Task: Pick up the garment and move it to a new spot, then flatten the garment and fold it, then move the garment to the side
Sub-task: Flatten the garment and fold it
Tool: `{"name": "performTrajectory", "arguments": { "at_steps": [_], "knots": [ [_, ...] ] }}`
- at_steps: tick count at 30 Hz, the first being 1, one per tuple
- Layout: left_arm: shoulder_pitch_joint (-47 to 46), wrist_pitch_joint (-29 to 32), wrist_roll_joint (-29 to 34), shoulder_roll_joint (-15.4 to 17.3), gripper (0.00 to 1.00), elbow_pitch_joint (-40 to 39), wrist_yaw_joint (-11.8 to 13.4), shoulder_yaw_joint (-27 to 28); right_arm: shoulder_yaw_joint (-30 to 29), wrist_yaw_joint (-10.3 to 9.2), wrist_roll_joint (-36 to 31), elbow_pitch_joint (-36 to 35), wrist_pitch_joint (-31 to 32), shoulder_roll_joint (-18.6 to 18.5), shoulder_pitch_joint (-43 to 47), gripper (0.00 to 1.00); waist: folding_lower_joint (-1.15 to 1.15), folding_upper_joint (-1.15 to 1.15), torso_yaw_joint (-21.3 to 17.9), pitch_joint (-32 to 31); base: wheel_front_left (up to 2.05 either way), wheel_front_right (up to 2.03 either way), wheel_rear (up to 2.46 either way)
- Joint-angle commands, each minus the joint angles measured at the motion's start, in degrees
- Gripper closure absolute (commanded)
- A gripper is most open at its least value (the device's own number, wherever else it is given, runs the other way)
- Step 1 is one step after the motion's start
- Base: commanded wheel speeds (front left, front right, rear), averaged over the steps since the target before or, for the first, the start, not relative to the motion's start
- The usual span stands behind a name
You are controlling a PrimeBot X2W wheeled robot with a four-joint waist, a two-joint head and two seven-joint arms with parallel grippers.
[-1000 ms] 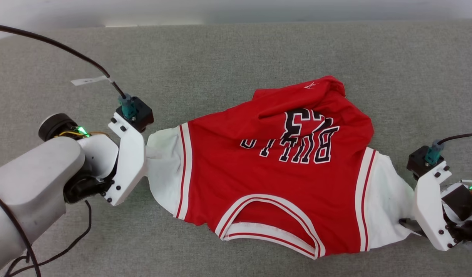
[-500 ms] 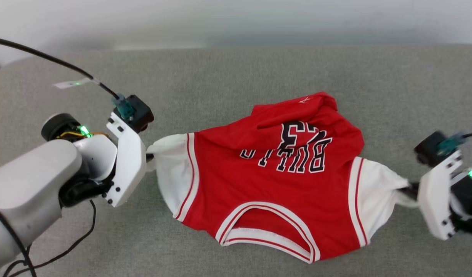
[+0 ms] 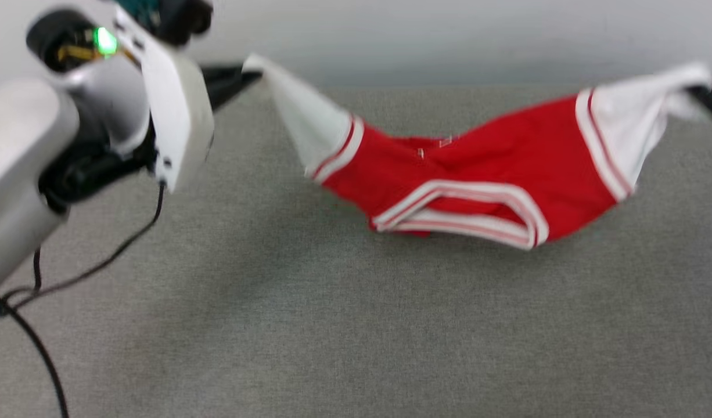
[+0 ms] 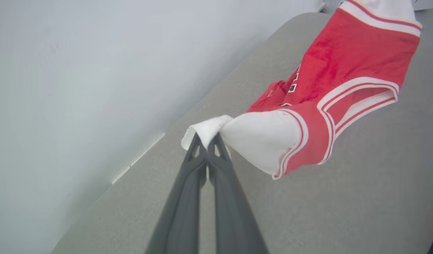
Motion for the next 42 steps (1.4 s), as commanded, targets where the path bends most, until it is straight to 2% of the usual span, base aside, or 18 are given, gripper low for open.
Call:
{"name": "performTrajectory", "arguments": {
  "at_steps": [1, 6, 12, 17, 22, 25, 33, 38, 42],
  "knots": [
    [-2.47, -1.75, 0.06, -0.87, 1.00, 0.82, 0.13, 1.27, -0.77, -0.04, -1.08, 0.63, 0.34, 1.27, -3.33, 1.00, 0.00, 0.00, -0.29, 1.45, 0.00, 0.00, 0.00],
    [-10.03, -6.83, 2.01, -4.25, 1.00, 4.57, 0.13, 2.53, -1.38, -0.04, -5.05, 5.54, 1.32, 5.30, -15.87, 1.00, 0.00, 0.00, -0.77, 5.81, 0.00, 0.00, 0.00],
    [-20.33, -12.64, 4.45, -7.60, 1.00, 13.32, 0.13, 4.66, -1.44, -0.04, -11.58, 14.50, -1.93, 11.63, -31.48, 1.00, 0.00, 0.00, -1.19, 12.02, 0.00, 0.00, 0.00],
    [-29.40, -18.08, 8.34, -10.56, 1.00, 21.83, 0.25, 6.97, -2.58, -0.04, -18.53, 23.20, -6.44, 16.63, -44.06, 1.00, 0.00, 0.00, -1.12, 16.58, 0.00, 0.00, 0.00],
    [-36.58, -23.93, 11.45, -13.41, 1.00, 29.70, 1.50, 9.37, -2.84, -0.05, -25.39, 31.19, -12.02, 21.06, -54.83, 1.00, 0.00, 0.00, -1.36, 19.89, 0.00, 0.00, 0.00],
    [-39.44, -26.58, 11.65, -14.75, 1.00, 34.14, 1.03, 10.13, -2.85, -0.05, -27.88, 35.86, -15.27, 23.53, -59.55, 1.00, 0.00, 0.00, -1.55, 20.84, 0.00, 0.00, 0.00],
    [-40.88, -32.82, 11.79, -17.53, 1.00, 42.29, 0.23, 9.66, -0.93, -0.04, -29.84, 46.04, -21.46, 27.92, -64.33, 1.00, 0.00, 0.00, -1.46, 22.16, 0.00, 0.00, 0.00],
    [-36.78, -34.84, 10.63, -19.04, 1.00, 45.25, 0.11, 7.99, 3.21, -0.04, -30.82, 50.62, -25.33, 29.21, -60.99, 1.00, 0.00, 0.00, -1.16, 21.86, 0.00, 0.00, 0.00],
    [-30.57, -36.39, 9.44, -19.60, 1.00, 45.06, 0.16, 5.74, 5.93, -0.05, -28.15, 53.51, -28.38, 31.13, -55.62, 1.00, 0.00, 0.00, -0.94, 20.15, 0.00, 0.00, 0.00]
  ]
}}
